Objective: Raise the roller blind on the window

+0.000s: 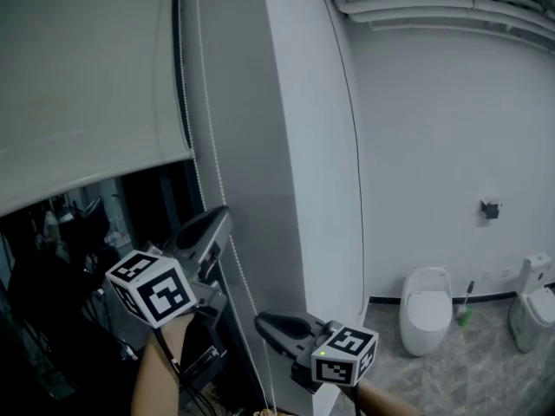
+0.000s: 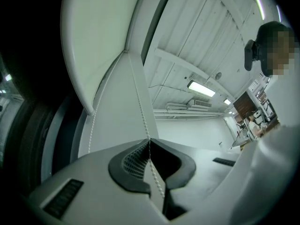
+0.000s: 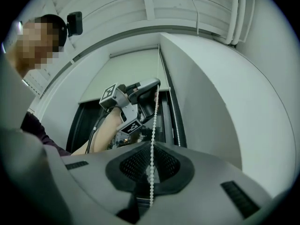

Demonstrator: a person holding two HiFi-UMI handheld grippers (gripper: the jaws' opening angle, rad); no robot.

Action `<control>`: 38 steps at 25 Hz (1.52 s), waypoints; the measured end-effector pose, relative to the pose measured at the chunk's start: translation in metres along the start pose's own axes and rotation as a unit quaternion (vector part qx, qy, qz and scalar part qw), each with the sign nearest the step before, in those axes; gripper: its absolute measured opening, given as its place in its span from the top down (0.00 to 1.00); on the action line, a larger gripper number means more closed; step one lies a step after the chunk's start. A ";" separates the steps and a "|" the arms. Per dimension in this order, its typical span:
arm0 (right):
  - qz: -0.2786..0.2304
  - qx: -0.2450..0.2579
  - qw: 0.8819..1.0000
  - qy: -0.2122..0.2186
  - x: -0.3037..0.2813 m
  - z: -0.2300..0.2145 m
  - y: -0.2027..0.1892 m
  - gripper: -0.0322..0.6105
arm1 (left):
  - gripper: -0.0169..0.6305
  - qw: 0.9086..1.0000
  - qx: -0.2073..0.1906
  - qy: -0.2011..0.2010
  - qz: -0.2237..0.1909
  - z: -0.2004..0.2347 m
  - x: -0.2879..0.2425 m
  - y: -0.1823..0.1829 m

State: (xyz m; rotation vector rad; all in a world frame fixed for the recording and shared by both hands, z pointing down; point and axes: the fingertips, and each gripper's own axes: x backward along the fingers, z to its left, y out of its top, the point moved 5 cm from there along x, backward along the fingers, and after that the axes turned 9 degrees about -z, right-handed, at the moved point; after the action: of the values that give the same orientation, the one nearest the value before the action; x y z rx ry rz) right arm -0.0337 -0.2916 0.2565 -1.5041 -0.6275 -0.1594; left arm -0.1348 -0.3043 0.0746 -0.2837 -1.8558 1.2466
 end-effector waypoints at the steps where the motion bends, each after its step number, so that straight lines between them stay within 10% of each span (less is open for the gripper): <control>1: 0.005 -0.002 1.000 -0.001 0.002 -0.002 0.002 0.92 | 0.95 1.000 -0.006 0.004 -0.002 0.001 0.001 0.001; 17: -0.079 0.015 0.997 0.023 -0.048 -0.021 0.114 0.84 | 0.95 0.999 -0.023 0.004 0.027 -0.014 0.060 -0.084; 38: -0.070 0.063 0.995 0.024 -0.104 -0.006 0.109 0.92 | 0.95 0.998 -0.004 -0.016 0.064 -0.033 0.129 -0.162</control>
State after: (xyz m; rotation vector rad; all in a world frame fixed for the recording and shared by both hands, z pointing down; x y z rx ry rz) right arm -0.0674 -0.3162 0.1109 -1.3304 -0.6930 -0.2585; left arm -0.1455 -0.2830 0.2828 -0.3948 -1.8953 1.3380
